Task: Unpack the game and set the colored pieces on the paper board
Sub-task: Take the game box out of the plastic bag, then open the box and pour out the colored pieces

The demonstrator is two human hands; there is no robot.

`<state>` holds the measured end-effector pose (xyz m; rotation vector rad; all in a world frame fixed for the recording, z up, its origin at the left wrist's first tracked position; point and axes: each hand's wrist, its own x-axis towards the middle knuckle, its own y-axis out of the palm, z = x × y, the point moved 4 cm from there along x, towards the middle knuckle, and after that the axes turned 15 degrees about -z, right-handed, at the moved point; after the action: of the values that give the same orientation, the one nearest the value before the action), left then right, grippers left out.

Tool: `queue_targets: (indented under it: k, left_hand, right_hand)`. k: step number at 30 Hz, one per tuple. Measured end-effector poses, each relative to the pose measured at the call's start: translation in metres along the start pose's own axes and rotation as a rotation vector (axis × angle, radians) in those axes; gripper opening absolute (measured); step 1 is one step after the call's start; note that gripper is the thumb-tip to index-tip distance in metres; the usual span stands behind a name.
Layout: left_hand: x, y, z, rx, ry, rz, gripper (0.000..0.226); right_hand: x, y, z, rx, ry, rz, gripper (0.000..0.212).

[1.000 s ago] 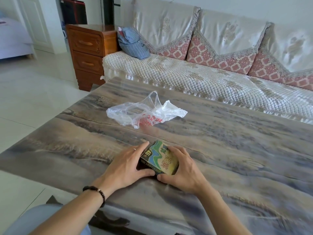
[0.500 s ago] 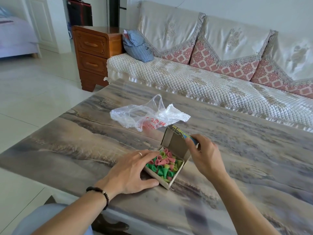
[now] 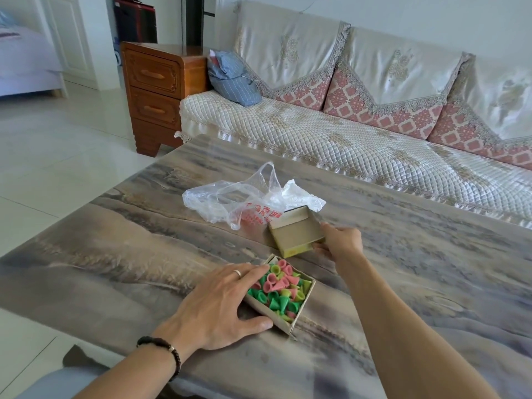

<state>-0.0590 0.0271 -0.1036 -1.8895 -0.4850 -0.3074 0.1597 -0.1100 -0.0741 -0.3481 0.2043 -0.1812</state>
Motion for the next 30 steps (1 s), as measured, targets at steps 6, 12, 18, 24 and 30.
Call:
queue_targets:
  k: [6, 12, 18, 24, 30]
  left_hand:
    - [0.000, 0.002, 0.000, 0.006, -0.013, 0.033, 0.092]
    - [0.001, 0.005, 0.003, -0.001, -0.006, 0.022, 0.098]
    - [0.002, 0.006, 0.005, -0.016, -0.012, -0.032, 0.099]
    - [0.002, 0.003, 0.003, -0.018, -0.010, -0.045, 0.096]
    - [0.002, 0.003, 0.002, -0.015, -0.007, -0.053, 0.094]
  right_hand:
    - [-0.003, 0.020, -0.004, -0.128, -0.103, 0.111, 0.017]
    - [-0.063, -0.010, 0.002, -0.328, -0.887, 0.052, 0.031]
    - [-0.122, -0.001, -0.024, -0.600, -1.392, 0.242, 0.037]
    - [-0.118, 0.007, -0.026, -0.592, -1.451, 0.194, 0.031]
    - [-0.116, 0.007, -0.022, -0.533, -1.409, 0.153, 0.035]
